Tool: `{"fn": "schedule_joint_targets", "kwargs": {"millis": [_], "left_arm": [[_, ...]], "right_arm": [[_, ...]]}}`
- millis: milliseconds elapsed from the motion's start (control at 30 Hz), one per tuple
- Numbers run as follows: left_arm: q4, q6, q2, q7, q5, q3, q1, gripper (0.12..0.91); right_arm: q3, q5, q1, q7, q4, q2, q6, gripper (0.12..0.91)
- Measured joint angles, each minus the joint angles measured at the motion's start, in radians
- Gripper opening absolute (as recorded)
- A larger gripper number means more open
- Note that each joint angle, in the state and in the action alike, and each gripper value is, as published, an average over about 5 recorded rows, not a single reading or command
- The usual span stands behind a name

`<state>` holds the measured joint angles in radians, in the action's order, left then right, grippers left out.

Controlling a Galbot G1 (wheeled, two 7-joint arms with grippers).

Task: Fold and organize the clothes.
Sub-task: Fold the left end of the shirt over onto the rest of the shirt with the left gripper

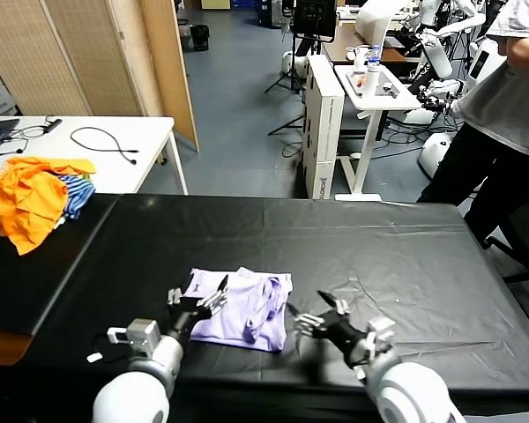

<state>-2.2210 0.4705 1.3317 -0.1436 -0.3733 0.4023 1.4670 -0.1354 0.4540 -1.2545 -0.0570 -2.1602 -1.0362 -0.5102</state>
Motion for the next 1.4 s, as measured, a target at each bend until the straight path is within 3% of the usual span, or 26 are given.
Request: {"fn": "schedule_joint_targets", "kwargs": {"millis": [367,500,633,867,1133,1400], "left_arm": [[0.016,-0.004,0.011,0.002,0.035,0.016,0.019,0.907],[0.02,-0.005,0.018,0.003,0.045,0.017,0.026,0.907],[0.023,-0.006,0.02,0.003,0.052,0.019,0.03,0.907],[0.025,-0.006,0.02,0.002,0.054,0.015,0.026,0.907],[0.025,-0.014,0.023,0.002,0.063,0.026,0.039,0.907],[0.033,-0.017,0.038,0.003,0.08,0.02,0.041,0.907]], "right_arm": [[0.245,-0.267,0.234,-0.108,0.064,0.074,-0.059,0.907],[0.276,-0.354,0.259,-0.11,0.069,0.087,-0.105,0.907],[0.256,-0.372,0.223,-0.09,0.052,0.105,-0.136,0.907],[0.148,-0.293,0.091,-0.033,-0.01,0.11,-0.148,0.907],[-0.014,-0.053,0.011,0.05,-0.049,0.061,-0.065,0.907],[-0.009,0.024,0.067,0.142,0.028,-0.028,-0.049,0.907]]}}
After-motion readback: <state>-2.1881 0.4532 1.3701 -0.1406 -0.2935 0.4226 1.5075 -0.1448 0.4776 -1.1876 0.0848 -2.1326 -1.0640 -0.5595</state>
